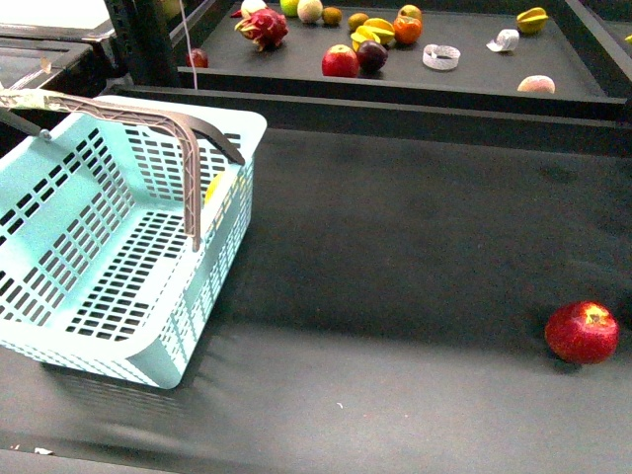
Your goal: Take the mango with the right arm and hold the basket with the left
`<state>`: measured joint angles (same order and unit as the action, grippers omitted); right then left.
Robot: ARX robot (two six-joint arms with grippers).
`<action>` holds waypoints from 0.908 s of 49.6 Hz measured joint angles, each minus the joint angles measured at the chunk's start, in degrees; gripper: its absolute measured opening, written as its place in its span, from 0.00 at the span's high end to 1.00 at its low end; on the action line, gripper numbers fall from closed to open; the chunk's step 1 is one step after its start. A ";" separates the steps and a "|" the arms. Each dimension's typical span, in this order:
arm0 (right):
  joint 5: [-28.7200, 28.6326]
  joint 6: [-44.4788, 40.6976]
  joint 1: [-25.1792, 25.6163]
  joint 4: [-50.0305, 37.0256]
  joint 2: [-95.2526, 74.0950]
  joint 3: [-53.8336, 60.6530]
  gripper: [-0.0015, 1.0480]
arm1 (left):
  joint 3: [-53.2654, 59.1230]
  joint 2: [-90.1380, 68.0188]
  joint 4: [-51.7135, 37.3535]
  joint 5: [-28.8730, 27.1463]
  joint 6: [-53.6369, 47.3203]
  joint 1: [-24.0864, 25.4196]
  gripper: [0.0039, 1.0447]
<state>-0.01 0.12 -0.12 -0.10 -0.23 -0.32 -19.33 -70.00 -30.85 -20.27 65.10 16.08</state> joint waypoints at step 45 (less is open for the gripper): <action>-0.07 0.00 0.00 0.00 0.00 0.00 0.08 | 18.01 26.16 -11.23 29.05 -63.84 -6.54 0.98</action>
<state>-0.08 0.12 -0.12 -0.10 -0.23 -0.32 -1.32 -43.83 -42.09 8.78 1.26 9.54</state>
